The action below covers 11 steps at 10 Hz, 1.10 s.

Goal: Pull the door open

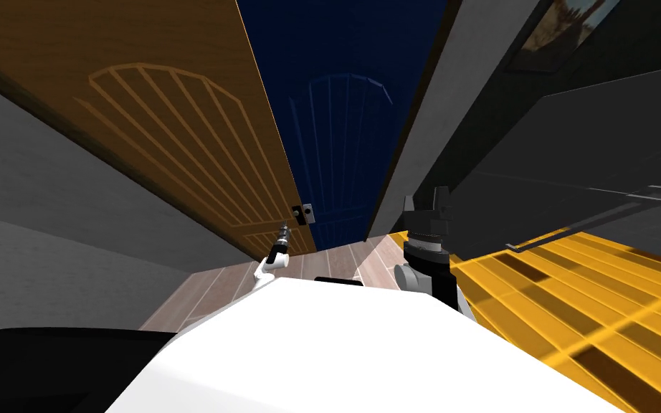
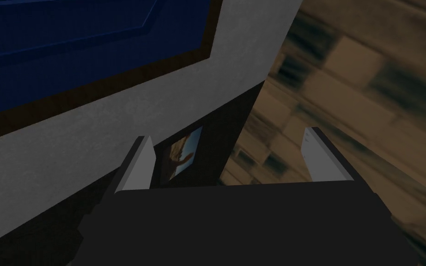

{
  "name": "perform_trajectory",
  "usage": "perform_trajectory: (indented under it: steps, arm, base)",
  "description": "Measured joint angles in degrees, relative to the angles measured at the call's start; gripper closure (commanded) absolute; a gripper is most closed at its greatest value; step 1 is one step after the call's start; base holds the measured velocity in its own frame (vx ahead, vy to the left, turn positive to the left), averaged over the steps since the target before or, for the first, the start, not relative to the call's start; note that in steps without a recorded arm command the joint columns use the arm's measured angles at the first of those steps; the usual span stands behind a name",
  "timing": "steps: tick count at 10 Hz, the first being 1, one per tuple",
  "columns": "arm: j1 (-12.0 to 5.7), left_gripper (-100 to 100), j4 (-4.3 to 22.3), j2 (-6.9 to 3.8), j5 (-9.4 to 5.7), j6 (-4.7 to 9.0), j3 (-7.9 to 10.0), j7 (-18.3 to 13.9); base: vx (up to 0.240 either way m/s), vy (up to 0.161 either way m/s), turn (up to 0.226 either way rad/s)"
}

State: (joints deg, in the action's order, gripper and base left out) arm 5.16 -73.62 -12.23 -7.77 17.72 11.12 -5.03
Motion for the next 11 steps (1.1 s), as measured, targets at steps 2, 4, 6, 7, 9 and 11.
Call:
perform_trajectory:
  steps: [2,4,6,7,9,11]
  arm:
    - [0.08,-100,2.0,-1.13,-0.24,0.03,2.09,0.18]
    - [2.0,-100,1.15,-2.31,-0.6,-0.88,4.03,0.1]
    - [1.42,-100,1.91,-2.02,-0.49,-0.78,4.57,0.5]
    - [0.79,-100,2.21,-1.64,-0.38,-0.53,4.28,0.66]
    - [-0.95,-100,3.26,-1.61,-0.36,0.11,3.11,0.36]
    - [-2.27,-100,2.76,-0.03,0.06,-0.01,2.25,0.97]
  base:
    - [0.027,0.082,0.164]
    - [0.165,0.09,0.05]
    - [0.184,0.038,-0.09]
    - [0.204,-0.009,-0.099]
    - [0.199,-0.089,-0.113]
    - [0.107,-0.096,-0.09]
